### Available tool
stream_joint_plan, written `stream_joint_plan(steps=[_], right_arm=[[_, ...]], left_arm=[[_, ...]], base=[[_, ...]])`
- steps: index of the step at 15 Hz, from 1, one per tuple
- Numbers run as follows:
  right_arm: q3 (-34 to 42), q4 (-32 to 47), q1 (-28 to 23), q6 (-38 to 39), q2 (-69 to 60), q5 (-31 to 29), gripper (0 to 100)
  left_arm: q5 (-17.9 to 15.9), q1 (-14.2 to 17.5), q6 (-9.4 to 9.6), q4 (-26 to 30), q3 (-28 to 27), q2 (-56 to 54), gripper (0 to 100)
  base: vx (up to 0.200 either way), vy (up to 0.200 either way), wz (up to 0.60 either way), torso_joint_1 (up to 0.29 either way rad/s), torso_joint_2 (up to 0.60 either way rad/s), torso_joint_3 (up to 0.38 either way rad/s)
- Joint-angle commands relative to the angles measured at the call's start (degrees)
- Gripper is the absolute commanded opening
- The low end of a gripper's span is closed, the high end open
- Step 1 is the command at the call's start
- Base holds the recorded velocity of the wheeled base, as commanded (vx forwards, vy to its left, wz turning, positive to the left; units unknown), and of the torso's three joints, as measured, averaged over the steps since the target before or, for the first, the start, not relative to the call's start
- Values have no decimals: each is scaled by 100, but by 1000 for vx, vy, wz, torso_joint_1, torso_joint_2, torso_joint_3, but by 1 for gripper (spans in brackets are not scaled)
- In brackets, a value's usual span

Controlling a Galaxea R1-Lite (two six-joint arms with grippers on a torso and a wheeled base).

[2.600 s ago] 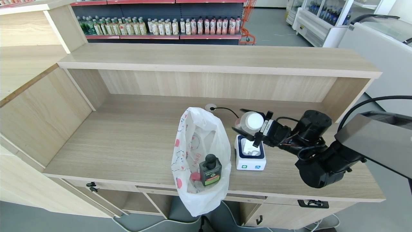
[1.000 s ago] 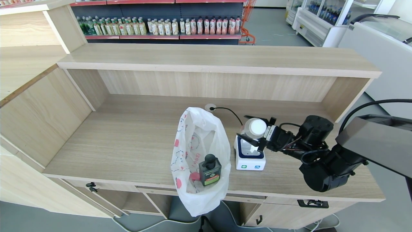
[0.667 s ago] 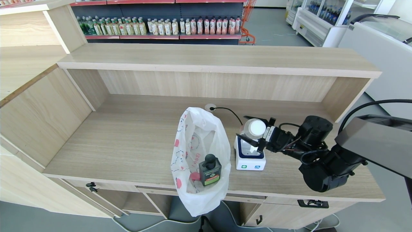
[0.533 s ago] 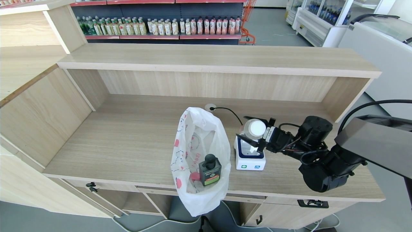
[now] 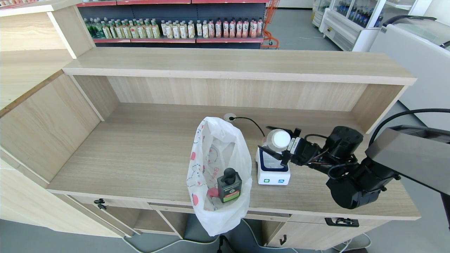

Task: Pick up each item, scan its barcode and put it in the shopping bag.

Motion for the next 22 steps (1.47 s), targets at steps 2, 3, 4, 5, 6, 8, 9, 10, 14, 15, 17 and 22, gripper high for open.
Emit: stream_joint_plan(steps=[2, 3, 4, 5, 6, 8, 9, 10, 14, 15, 17, 22], right_arm=[[-7, -19, 2, 593, -578, -65, 0], [-25, -19, 2, 795, -719, -144, 0], [-60, -19, 2, 1419, -1132, -654, 0], [-69, -19, 28, 1823, -1378, -1182, 0], [-60, -19, 37, 2122, -1563, -1639, 0], [63, 86, 37, 2500, -1967, -2333, 0], [125, 218, 19, 2517, -2055, -2412, 0], [265, 359, 2, 2605, -2195, -2579, 0], [283, 411, 63, 2658, -2283, -2667, 0], [283, 491, 63, 2711, -2283, -2667, 0], [301, 798, 54, 2992, -2274, -2895, 0], [388, 2178, 221, 4161, -2239, -3555, 0]], left_arm=[[0, -4, 12, 2, 0, -2, 100], [0, 5, 12, 2, 0, -2, 100], [0, -4, 4, 2, 0, -2, 100], [0, 5, 12, 2, 0, -2, 100], [0, -4, 12, 2, 0, -2, 100], [0, 5, 12, 2, 0, -2, 100], [0, 5, 12, 2, 0, -2, 100], [0, -4, 12, 2, 0, -2, 100], [0, 5, 12, 2, 0, -2, 100], [0, 5, 21, 2, 0, -2, 100], [0, -4, 12, 2, 0, -2, 100], [0, -4, -5, 2, 0, -2, 100]], base=[[0, 0, 0, 0, 0, 0], [0, 0, 0, 0, 0, 0], [0, 0, 0, 0, 0, 0], [0, 0, 0, 0, 0, 0], [0, 0, 0, 0, 0, 0], [0, 0, 0, 0, 0, 0], [0, 200, 0, 2, 2, -2], [0, 200, 0, 2, 2, 7], [0, 200, 0, 4, 1, 7], [0, 200, 0, -2, -12, 7], [0, 0, 0, 0, 0, 0], [0, 0, 0, 0, 0, 0]])
